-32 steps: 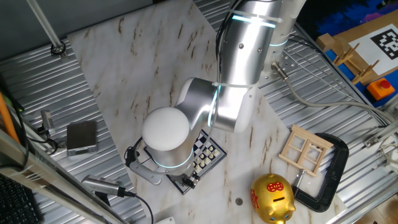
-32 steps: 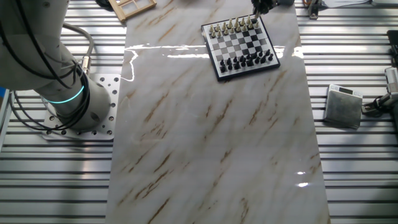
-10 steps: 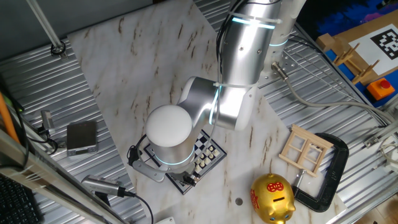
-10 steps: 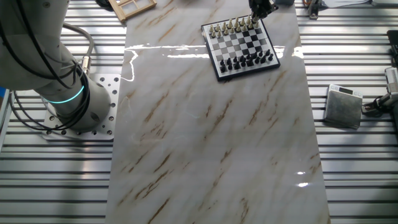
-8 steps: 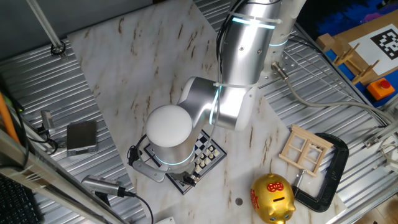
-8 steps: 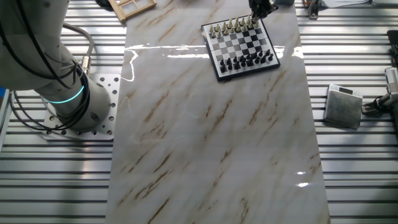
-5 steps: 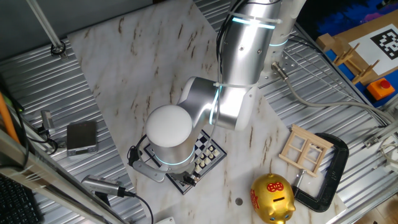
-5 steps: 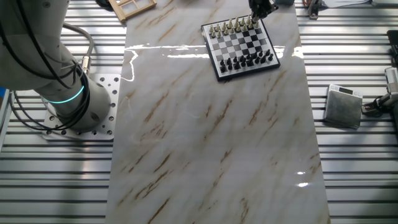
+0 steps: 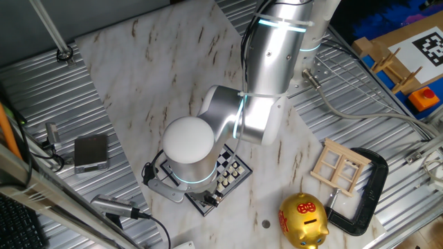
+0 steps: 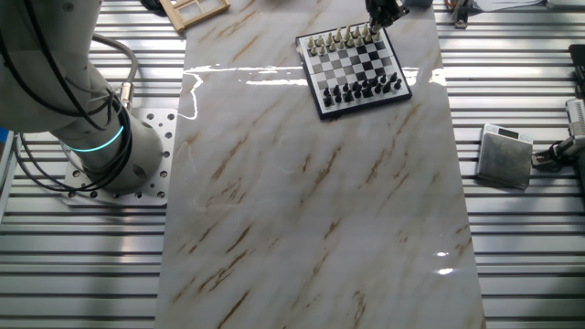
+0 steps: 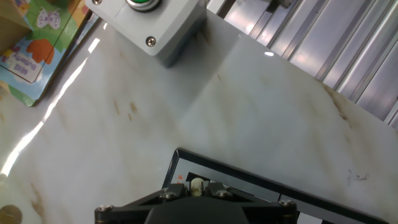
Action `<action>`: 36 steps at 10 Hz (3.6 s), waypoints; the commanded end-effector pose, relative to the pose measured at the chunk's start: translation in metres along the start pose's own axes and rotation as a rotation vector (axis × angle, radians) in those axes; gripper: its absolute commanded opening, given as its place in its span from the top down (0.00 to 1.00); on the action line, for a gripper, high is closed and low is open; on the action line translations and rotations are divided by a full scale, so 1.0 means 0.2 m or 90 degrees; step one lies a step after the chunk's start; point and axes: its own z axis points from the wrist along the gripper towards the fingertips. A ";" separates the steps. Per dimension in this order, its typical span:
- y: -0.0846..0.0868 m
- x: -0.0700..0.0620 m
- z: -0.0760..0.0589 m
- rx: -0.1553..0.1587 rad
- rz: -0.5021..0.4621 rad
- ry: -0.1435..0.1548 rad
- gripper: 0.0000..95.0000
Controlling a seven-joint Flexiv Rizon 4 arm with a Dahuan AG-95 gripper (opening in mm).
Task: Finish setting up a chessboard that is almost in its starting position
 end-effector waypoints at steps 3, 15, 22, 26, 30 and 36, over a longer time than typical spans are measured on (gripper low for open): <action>0.00 0.00 0.00 0.001 -0.002 0.000 1.00; 0.00 0.00 -0.01 -0.001 -0.006 -0.002 0.80; 0.02 0.00 -0.07 -0.005 -0.002 0.002 0.80; -0.06 -0.02 -0.15 -0.015 -0.022 0.003 0.80; -0.16 -0.04 -0.23 -0.015 -0.031 0.008 1.00; -0.16 -0.06 -0.23 -0.005 0.021 0.008 1.00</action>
